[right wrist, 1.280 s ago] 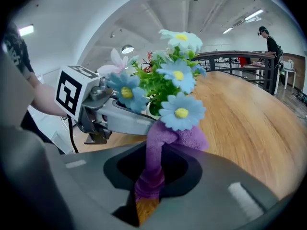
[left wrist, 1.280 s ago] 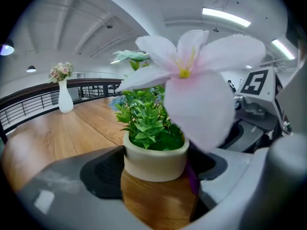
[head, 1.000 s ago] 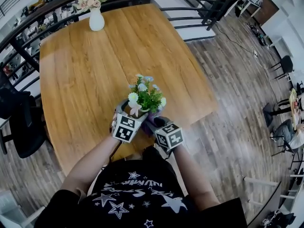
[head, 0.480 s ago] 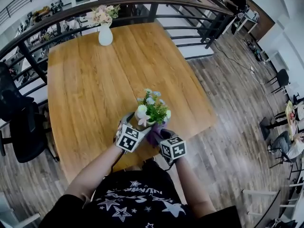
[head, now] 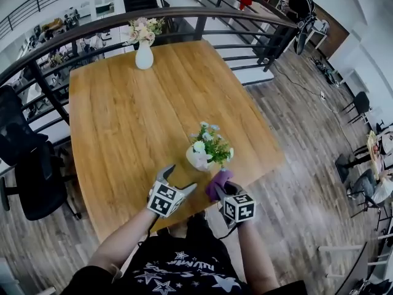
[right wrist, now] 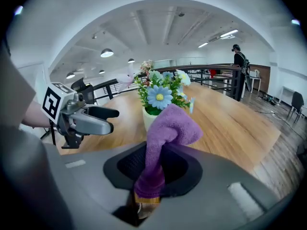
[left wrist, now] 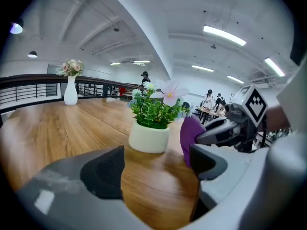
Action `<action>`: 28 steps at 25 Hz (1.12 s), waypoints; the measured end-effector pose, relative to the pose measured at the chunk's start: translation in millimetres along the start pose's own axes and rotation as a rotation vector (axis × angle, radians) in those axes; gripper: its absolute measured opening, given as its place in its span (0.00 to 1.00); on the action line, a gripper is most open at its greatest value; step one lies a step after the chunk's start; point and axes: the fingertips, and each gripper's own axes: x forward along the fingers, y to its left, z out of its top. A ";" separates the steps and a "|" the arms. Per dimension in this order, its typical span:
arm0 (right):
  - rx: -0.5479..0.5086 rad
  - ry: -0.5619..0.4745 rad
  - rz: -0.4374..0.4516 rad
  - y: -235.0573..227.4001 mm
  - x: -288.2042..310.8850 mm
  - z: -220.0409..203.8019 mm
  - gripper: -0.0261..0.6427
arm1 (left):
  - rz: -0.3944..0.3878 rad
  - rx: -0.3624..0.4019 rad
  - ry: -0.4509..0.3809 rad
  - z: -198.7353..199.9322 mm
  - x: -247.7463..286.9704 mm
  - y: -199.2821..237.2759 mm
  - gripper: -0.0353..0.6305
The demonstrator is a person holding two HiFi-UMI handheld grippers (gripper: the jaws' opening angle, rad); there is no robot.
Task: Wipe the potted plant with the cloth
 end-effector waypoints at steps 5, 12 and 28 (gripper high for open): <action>0.013 -0.035 0.013 13.4 -15.3 -1.1 0.16 | -0.029 -0.009 -0.016 -3.1 -17.4 -12.0 0.52; 0.045 -0.093 0.062 33.8 -9.1 0.3 0.16 | -0.041 -0.019 -0.029 -8.7 -29.7 -24.3 0.33; 0.061 -0.168 0.115 58.1 -102.5 -64.6 0.16 | 0.025 -0.027 -0.044 -33.5 -74.6 -109.0 0.18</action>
